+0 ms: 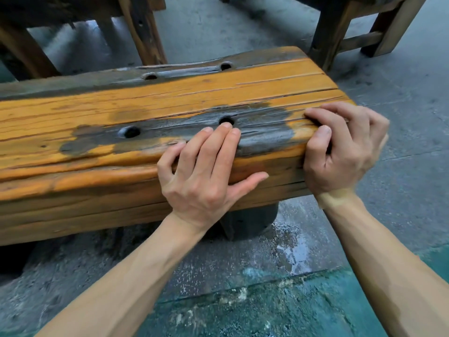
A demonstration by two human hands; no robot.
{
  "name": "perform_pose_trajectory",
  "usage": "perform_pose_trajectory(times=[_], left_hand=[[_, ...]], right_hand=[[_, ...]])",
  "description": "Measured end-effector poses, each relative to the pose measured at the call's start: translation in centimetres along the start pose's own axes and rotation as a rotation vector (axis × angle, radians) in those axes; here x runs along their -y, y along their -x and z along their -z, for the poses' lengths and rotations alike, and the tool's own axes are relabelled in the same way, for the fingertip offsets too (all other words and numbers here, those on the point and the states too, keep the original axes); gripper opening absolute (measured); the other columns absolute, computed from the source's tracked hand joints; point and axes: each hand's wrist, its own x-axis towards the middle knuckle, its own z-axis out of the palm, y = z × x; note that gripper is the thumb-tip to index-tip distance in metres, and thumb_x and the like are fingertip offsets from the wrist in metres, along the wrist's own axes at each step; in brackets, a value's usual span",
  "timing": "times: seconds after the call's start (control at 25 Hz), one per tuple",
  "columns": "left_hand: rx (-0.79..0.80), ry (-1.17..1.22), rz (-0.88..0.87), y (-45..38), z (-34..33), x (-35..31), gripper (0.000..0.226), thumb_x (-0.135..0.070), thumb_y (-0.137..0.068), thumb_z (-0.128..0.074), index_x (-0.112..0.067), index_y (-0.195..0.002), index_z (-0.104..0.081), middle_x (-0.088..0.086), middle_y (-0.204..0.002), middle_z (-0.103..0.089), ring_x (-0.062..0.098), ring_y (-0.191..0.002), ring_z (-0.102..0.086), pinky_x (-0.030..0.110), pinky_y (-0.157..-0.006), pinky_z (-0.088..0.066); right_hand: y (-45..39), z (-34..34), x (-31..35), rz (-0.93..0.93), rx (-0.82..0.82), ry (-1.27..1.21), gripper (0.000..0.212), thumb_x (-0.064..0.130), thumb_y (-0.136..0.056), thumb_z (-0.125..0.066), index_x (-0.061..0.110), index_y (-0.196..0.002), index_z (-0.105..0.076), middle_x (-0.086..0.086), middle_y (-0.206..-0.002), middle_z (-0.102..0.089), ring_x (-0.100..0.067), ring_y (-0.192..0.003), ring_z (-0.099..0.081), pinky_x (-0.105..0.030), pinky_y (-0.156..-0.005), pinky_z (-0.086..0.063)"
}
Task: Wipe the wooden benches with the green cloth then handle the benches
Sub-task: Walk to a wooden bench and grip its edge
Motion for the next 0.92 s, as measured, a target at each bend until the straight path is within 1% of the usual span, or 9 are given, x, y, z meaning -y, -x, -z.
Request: perform_pose_trajectory(times=[0.12,0.24,0.44,0.64,0.76,0.84,0.92], left_hand=[[0.005,-0.021,0.010,-0.7,-2.0,0.3,0.068,-0.076,-0.084,-0.063,-0.020,-0.120,-0.076,-0.005,-0.124,-0.073,0.017,-0.110,-0.071,0.039,-0.094,-0.041],[0.010,-0.055,0.023,-0.8,-3.3,0.6,0.067,-0.076,-0.086,-0.061,-0.020,-0.121,-0.075,-0.005,-0.126,-0.072,0.018,-0.111,-0.071,0.040,-0.095,-0.040],[0.066,-0.037,0.027,-1.2,-4.1,0.9,0.065,-0.073,-0.088,-0.061,-0.020,-0.124,-0.074,-0.005,-0.129,-0.070,0.018,-0.114,-0.069,0.041,-0.096,-0.041],[0.123,0.001,0.044,-1.0,-3.7,0.6,0.063,-0.069,-0.090,-0.061,-0.019,-0.128,-0.071,-0.004,-0.132,-0.069,0.019,-0.117,-0.067,0.041,-0.098,-0.042],[0.219,0.009,0.069,-1.0,-3.1,0.9,0.063,-0.066,-0.093,-0.059,-0.019,-0.135,-0.066,-0.003,-0.138,-0.064,0.020,-0.124,-0.062,0.042,-0.104,-0.039],[0.360,0.043,0.072,-1.3,-2.0,0.9,0.066,-0.064,-0.093,-0.059,-0.018,-0.140,-0.060,-0.001,-0.145,-0.059,0.021,-0.132,-0.056,0.044,-0.108,-0.034],[0.508,0.121,0.074,-3.2,0.4,1.0,0.069,-0.065,-0.091,-0.059,-0.019,-0.142,-0.057,-0.001,-0.149,-0.055,0.024,-0.137,-0.051,0.047,-0.111,-0.033]], right_hand=[[-0.8,-2.3,-0.5,-0.020,0.032,-0.012,0.043,0.036,-0.105,-0.034,0.024,-0.106,-0.075,0.002,-0.113,-0.069,-0.026,-0.111,-0.053,-0.053,-0.093,-0.044],[-1.2,-3.9,-0.7,-0.047,0.062,-0.012,0.036,0.032,-0.104,-0.039,0.024,-0.107,-0.074,0.002,-0.116,-0.068,-0.024,-0.115,-0.051,-0.054,-0.094,-0.043],[-1.8,-4.7,-0.5,-0.076,0.126,0.003,0.028,0.027,-0.102,-0.045,0.024,-0.110,-0.072,0.004,-0.121,-0.067,-0.022,-0.122,-0.051,-0.052,-0.098,-0.041],[-1.7,-3.9,-0.3,-0.104,0.179,0.014,0.028,0.026,-0.102,-0.045,0.023,-0.113,-0.071,0.003,-0.125,-0.066,-0.023,-0.127,-0.051,-0.050,-0.102,-0.039],[-1.9,-3.3,0.2,-0.127,0.263,0.038,0.030,0.028,-0.102,-0.044,0.024,-0.118,-0.069,0.003,-0.130,-0.063,-0.024,-0.132,-0.048,-0.052,-0.106,-0.036],[-2.6,-2.3,1.4,-0.183,0.400,0.069,0.031,0.032,-0.101,-0.044,0.023,-0.120,-0.067,0.003,-0.133,-0.061,-0.025,-0.135,-0.044,-0.052,-0.107,-0.034],[-4.1,0.3,3.1,-0.231,0.517,0.102,0.035,0.039,-0.098,-0.045,0.023,-0.121,-0.065,0.001,-0.133,-0.060,-0.027,-0.133,-0.044,-0.051,-0.104,-0.034]])
